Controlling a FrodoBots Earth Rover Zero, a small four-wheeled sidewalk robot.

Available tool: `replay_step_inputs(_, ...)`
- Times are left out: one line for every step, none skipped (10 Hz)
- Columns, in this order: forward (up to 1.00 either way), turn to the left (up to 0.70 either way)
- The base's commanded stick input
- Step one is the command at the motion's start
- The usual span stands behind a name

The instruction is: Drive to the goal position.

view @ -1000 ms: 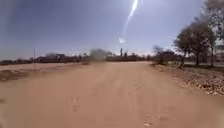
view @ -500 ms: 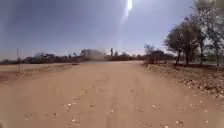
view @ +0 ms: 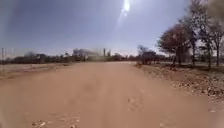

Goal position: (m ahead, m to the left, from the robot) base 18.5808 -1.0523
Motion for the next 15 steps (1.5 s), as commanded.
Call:
replay_step_inputs(1.0,0.0)
replay_step_inputs(1.0,0.0)
replay_step_inputs(1.0,0.0)
replay_step_inputs(1.0,0.0)
replay_step_inputs(1.0,0.0)
replay_step_inputs(1.0,0.0)
replay_step_inputs(1.0,0.0)
replay_step_inputs(1.0,0.0)
replay_step_inputs(1.0,0.0)
replay_step_inputs(1.0,0.0)
replay_step_inputs(1.0,0.0)
replay_step_inputs(1.0,0.0)
replay_step_inputs(1.0,0.0)
replay_step_inputs(1.0,0.0)
replay_step_inputs(1.0,0.0)
